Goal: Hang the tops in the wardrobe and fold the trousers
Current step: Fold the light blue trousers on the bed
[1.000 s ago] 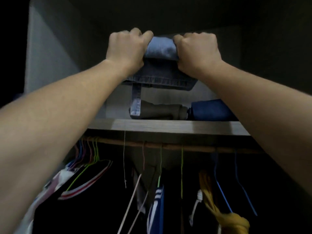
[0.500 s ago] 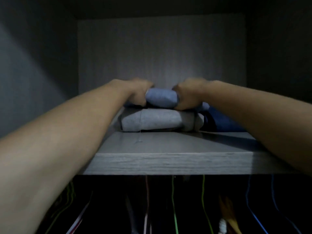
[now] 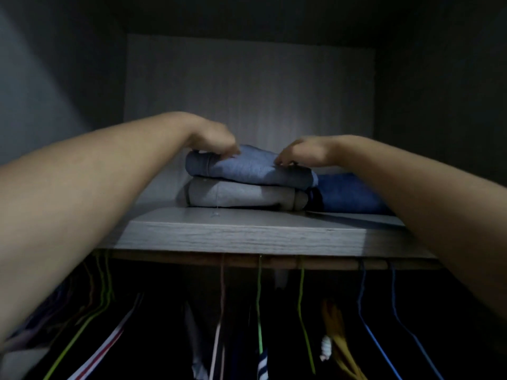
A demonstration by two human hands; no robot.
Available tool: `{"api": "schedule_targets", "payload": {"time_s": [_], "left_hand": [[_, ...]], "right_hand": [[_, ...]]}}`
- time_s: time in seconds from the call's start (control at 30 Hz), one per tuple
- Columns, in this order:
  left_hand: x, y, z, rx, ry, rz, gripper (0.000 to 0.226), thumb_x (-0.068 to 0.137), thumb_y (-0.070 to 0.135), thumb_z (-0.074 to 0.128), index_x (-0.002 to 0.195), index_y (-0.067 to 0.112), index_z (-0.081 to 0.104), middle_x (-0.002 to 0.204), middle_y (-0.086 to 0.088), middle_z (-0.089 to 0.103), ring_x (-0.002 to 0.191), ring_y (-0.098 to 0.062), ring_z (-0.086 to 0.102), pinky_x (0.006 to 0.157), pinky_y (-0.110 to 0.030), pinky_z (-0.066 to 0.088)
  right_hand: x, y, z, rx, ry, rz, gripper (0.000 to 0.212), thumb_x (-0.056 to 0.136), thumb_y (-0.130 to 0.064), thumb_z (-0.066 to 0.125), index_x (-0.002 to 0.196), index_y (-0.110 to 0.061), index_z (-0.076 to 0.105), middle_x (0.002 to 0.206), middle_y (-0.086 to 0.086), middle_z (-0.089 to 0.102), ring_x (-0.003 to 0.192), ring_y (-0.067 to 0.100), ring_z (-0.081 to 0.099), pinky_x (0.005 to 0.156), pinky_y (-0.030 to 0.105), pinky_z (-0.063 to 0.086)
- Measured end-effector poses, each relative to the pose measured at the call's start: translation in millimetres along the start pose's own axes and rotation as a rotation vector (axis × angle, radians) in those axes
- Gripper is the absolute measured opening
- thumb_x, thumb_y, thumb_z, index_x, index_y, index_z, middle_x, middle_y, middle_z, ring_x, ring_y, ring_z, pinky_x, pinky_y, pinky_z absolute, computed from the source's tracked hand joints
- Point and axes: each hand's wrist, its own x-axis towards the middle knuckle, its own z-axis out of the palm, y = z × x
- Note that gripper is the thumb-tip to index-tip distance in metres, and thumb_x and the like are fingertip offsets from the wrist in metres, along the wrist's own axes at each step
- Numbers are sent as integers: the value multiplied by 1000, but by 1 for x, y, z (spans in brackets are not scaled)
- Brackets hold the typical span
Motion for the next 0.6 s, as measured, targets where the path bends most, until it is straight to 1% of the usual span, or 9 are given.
{"api": "schedule_targets", "payload": {"time_s": [0.03,0.07,0.1,0.17,0.23,0.3,0.37,0.47,0.6], "left_hand": [[-9,-1,-3,12,119,20,39,93,26,45,124,9,61,133,-15,57,117,-33,55,101,-44,45],[-16,-2,-4,60,279,30,40,95,28,40,124,11,61,133,-16,57,116,-35,55,97,-42,46],[-23,-3,-2,110,449,21,43,96,32,36,129,15,57,139,-16,53,121,-35,52,98,-42,45],[-37,-1,9,183,713,-11,52,95,39,34,143,22,42,153,-15,36,137,-35,37,107,-50,34],[-48,4,23,256,860,-16,58,96,42,33,150,22,29,159,-16,21,144,-35,22,113,-56,23],[-53,10,33,252,917,-1,62,96,43,32,153,21,22,161,-18,13,147,-36,15,114,-59,18],[-52,16,35,227,950,32,65,96,45,31,154,20,16,162,-19,6,148,-37,10,115,-61,14],[-51,24,35,232,1006,126,67,97,49,29,155,20,12,162,-20,2,148,-38,6,116,-62,12],[-62,46,33,139,1017,139,66,97,51,24,155,20,11,162,-19,1,149,-37,4,116,-62,10]], "right_hand": [[-6,4,-4,-55,88,-7,42,100,-32,46,137,-14,57,142,10,53,125,28,51,107,40,41],[-13,8,-6,-128,197,-12,45,102,-36,43,142,-19,52,147,10,49,130,29,48,110,40,39],[-20,13,-6,-185,310,-6,49,101,-41,42,146,-22,45,150,11,44,134,31,44,110,40,38],[-34,22,-2,-271,501,-9,60,97,-47,45,151,-25,34,156,15,33,138,35,38,110,44,37],[-50,28,7,-373,617,-39,66,95,-49,48,153,-25,28,161,16,22,141,37,33,110,49,34],[-68,33,14,-491,675,-99,67,95,-47,49,154,-24,28,162,17,18,143,37,30,111,50,33],[-88,39,15,-585,672,-102,66,95,-45,47,154,-23,29,162,18,17,144,37,29,112,49,31],[-117,47,13,-677,662,-24,64,96,-43,46,154,-22,29,162,19,17,146,37,27,113,49,29],[-164,52,1,-747,695,100,62,98,-45,43,154,-21,29,162,20,17,148,37,22,117,51,25]]}}
